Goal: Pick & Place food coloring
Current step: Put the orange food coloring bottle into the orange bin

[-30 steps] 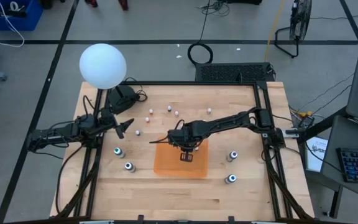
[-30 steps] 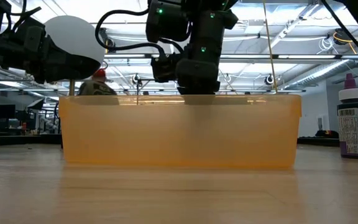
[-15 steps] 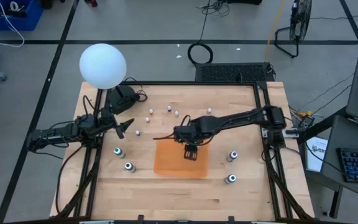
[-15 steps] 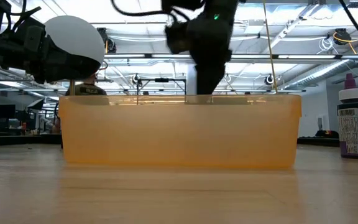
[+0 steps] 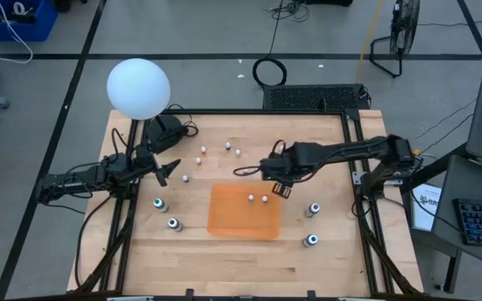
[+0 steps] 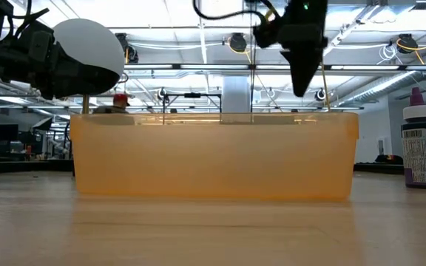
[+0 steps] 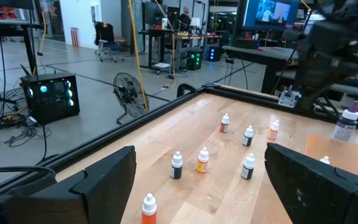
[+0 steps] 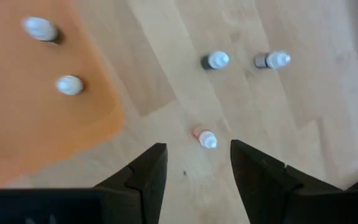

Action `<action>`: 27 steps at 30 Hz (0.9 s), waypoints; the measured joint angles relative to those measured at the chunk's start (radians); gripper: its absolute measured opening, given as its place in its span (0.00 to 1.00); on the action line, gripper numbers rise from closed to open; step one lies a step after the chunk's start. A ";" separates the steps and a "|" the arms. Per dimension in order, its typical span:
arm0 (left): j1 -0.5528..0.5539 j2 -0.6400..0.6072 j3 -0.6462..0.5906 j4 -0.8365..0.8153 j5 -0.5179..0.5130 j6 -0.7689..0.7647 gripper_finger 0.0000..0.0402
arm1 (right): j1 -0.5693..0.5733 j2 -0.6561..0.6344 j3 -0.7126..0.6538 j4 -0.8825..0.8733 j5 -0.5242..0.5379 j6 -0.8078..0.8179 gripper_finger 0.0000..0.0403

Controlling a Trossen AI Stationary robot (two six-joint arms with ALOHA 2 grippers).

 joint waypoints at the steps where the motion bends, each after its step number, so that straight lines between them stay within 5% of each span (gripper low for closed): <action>1: 0.000 0.000 0.000 0.000 0.000 0.000 0.88 | -0.013 -0.021 -0.040 0.023 -0.005 0.000 0.41; 14: 0.000 0.000 0.000 0.000 0.000 0.000 0.88 | -0.170 -0.152 -0.448 0.387 -0.177 -0.009 0.44; 27: 0.000 0.000 0.000 0.000 0.000 0.000 0.88 | -0.237 -0.152 -0.564 0.549 -0.238 -0.044 0.43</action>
